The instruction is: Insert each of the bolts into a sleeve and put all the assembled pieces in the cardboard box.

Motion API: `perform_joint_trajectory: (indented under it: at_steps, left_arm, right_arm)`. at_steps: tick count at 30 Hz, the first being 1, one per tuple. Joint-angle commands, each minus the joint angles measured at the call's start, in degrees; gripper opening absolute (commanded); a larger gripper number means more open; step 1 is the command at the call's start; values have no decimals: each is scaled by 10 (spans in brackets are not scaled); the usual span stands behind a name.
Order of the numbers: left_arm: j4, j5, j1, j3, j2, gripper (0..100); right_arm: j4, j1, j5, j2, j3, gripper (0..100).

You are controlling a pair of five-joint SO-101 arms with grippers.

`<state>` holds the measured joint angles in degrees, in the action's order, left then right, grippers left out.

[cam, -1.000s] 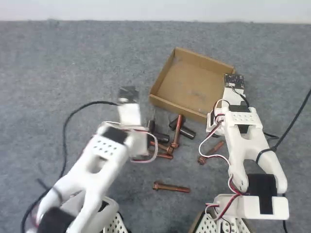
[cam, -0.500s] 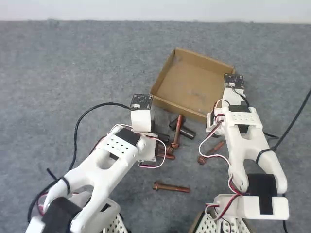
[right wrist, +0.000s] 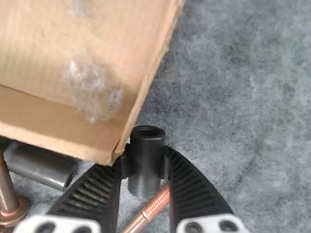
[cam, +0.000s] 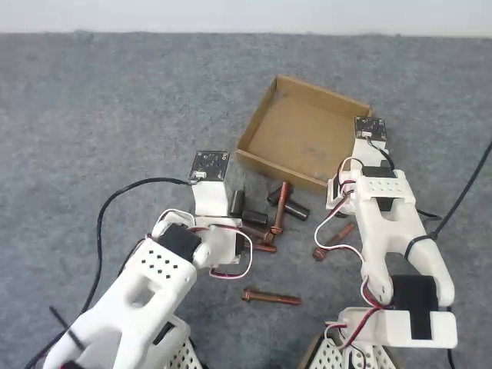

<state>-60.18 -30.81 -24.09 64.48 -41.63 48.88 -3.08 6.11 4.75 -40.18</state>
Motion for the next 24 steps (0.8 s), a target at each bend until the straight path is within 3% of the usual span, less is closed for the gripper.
perform_joint_trajectory:
  at_steps: [1, 8, 13, 24]
  left_arm:
    - [14, -5, -3, -6, -5, 6]
    - [21, -5, -71, -7, 110, 9]
    - [73, -5, -91, -28, 233, 9]
    - [57, -7, 44, -137, 328, 10]
  right_arm:
    - [-9, 4, -8, 6, 20, 9]
    - [-9, 4, -8, 6, 20, 9]
    - [-9, 4, -8, 6, 20, 9]
    - [-8, 5, -8, 6, 20, 9]
